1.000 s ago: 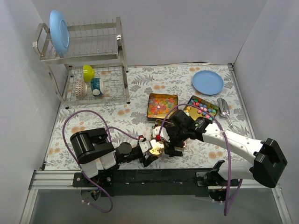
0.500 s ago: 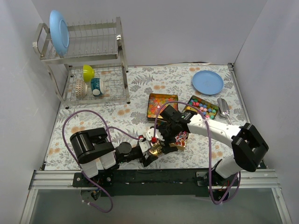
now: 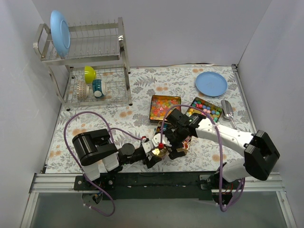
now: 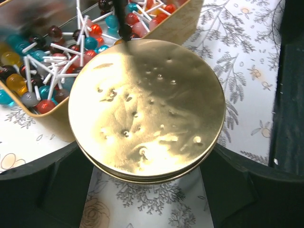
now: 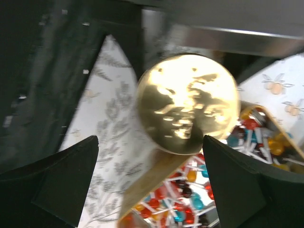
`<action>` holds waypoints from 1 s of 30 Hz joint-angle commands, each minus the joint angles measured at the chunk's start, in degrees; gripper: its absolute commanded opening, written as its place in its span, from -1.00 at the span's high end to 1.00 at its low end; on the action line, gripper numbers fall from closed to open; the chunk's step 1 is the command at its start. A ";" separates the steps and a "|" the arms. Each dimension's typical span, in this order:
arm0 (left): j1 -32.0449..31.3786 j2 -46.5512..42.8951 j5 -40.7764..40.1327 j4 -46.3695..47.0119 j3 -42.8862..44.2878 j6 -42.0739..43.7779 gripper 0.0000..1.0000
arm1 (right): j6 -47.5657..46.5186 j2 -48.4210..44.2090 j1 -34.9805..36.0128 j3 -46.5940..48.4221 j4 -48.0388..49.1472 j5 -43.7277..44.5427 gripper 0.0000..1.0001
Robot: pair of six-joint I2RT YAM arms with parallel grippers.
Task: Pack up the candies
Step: Screw the bottle lid onto the packing bottle.
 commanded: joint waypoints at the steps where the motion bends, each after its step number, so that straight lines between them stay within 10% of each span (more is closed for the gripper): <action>1: 1.65 0.85 -3.64 -1.09 0.86 -1.56 1.00 | 4.61 -5.98 2.73 -2.30 -9.44 -5.10 -0.93; 10: 1.65 0.06 0.93 -2.05 0.68 -0.15 1.00 | 13.14 -6.17 -0.51 0.15 -0.93 -2.03 -0.94; 30: 1.56 -0.11 1.46 -4.61 1.30 0.29 1.00 | -4.35 8.25 -1.04 8.86 -8.03 -4.58 -0.96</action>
